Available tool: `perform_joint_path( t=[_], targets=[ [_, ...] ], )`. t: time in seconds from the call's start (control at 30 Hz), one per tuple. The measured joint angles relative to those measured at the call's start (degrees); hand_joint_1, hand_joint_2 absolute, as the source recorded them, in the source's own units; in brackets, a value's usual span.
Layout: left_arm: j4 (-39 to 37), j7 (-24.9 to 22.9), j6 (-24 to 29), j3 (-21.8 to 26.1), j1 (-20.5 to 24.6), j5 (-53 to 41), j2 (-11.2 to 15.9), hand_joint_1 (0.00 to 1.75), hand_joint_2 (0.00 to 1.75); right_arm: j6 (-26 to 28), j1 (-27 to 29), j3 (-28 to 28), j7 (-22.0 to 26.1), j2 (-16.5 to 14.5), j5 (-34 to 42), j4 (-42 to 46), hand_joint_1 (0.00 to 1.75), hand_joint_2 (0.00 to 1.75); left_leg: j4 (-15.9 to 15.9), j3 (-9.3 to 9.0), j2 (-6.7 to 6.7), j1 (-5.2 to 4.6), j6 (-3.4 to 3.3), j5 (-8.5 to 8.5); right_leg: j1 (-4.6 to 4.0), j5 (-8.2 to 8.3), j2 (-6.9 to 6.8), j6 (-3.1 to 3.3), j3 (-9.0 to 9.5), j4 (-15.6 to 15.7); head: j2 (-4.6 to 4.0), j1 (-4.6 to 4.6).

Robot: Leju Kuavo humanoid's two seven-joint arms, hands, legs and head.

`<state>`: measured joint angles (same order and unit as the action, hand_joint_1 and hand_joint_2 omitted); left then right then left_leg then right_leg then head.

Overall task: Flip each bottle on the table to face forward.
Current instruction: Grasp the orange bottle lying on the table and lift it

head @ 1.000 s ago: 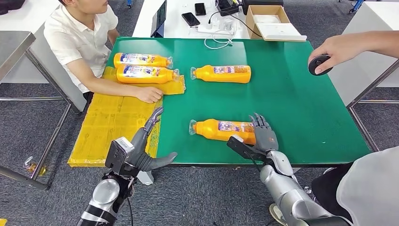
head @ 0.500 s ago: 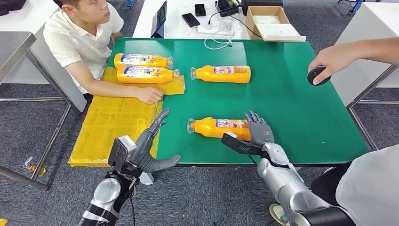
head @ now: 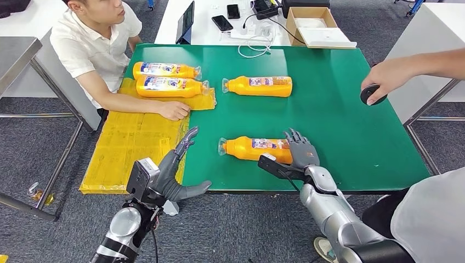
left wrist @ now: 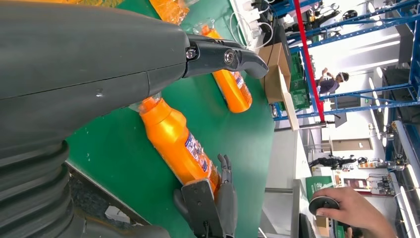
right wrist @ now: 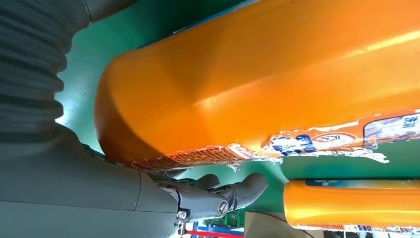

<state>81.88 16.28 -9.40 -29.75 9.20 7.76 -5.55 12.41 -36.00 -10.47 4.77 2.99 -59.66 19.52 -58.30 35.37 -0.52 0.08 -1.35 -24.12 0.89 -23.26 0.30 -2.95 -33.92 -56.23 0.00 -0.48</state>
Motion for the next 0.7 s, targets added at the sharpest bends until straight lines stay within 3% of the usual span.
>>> perform_joint_path(
  t=[0.7],
  targets=[
    [0.0,0.0,0.0,0.0,0.0,0.0,0.0,0.0,1.75,0.0,0.0,0.0,0.0,0.0,0.0,-0.1,0.0,1.75,0.0,0.0,0.0,0.0,0.0,0.0,0.0,0.0,0.0,0.0,0.0,0.0,0.0,-0.01]
  ],
)
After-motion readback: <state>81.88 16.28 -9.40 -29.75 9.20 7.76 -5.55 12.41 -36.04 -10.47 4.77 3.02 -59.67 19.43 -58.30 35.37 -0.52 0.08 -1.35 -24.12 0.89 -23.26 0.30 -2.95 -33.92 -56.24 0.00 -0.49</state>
